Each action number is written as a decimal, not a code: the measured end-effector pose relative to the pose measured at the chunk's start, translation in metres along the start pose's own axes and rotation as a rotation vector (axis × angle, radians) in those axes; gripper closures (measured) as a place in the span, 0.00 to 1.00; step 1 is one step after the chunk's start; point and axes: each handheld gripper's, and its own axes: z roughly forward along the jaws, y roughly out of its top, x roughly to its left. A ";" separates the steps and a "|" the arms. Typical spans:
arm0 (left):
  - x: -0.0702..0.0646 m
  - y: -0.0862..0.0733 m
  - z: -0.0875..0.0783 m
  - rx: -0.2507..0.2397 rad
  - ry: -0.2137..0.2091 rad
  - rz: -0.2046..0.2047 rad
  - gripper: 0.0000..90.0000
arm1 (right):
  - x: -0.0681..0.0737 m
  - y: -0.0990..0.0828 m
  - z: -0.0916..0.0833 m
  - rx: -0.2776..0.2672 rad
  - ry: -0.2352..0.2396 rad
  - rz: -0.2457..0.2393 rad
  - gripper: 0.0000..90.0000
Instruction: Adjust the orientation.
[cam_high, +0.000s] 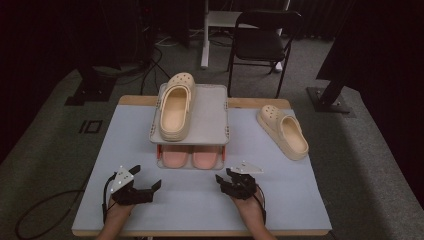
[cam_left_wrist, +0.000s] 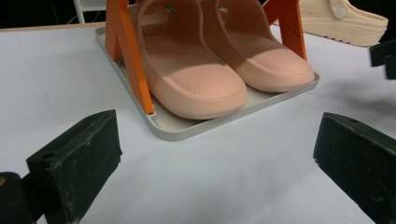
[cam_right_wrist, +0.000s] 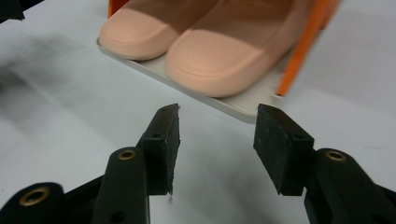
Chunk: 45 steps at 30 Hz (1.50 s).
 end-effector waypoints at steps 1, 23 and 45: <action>0.000 0.000 0.000 0.000 0.001 -0.002 0.01 | -0.003 -0.001 -0.004 -0.002 -0.005 0.001 0.55; 0.001 -0.005 -0.007 -0.010 0.008 -0.022 0.01 | -0.090 -0.005 -0.048 -0.103 -0.151 0.100 0.52; 0.004 -0.011 -0.015 -0.004 0.028 -0.031 0.01 | -0.158 0.005 -0.054 -0.163 -0.239 0.168 0.48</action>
